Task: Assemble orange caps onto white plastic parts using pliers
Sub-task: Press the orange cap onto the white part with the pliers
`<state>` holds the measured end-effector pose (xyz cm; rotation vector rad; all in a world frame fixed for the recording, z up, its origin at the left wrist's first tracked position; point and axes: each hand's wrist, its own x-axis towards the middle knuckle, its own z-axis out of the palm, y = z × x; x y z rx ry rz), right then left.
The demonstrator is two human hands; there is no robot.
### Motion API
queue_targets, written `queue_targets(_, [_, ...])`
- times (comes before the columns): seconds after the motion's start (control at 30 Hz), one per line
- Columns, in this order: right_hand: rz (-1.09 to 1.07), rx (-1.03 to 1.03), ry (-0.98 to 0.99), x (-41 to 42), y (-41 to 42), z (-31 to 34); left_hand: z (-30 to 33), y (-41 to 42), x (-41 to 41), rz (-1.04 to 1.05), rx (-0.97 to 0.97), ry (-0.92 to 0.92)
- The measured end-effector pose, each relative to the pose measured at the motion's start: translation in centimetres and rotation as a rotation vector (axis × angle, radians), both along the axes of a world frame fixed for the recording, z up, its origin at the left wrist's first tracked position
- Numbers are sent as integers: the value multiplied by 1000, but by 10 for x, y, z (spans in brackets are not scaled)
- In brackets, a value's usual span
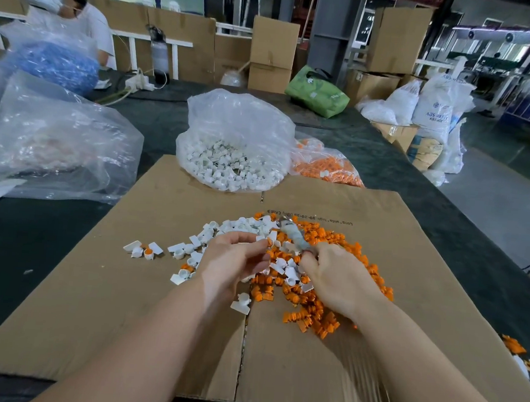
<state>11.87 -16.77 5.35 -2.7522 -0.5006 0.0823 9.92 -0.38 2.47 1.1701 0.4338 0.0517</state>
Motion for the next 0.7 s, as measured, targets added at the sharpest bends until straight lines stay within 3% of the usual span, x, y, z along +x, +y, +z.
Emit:
queue_targets(0.1, [44, 332, 343, -6, 3, 14, 3, 3, 3, 11, -23, -14])
queue_targets(0.27, [-37, 562, 662, -8, 4, 21, 3, 11, 4, 47, -49, 1])
queue_targets(0.43, [-18, 569, 742, -8, 0, 22, 1, 14, 5, 86, -32, 29])
queue_targets(0.7, [56, 407, 672, -14, 3, 23, 3, 13, 5, 100, 5, 59])
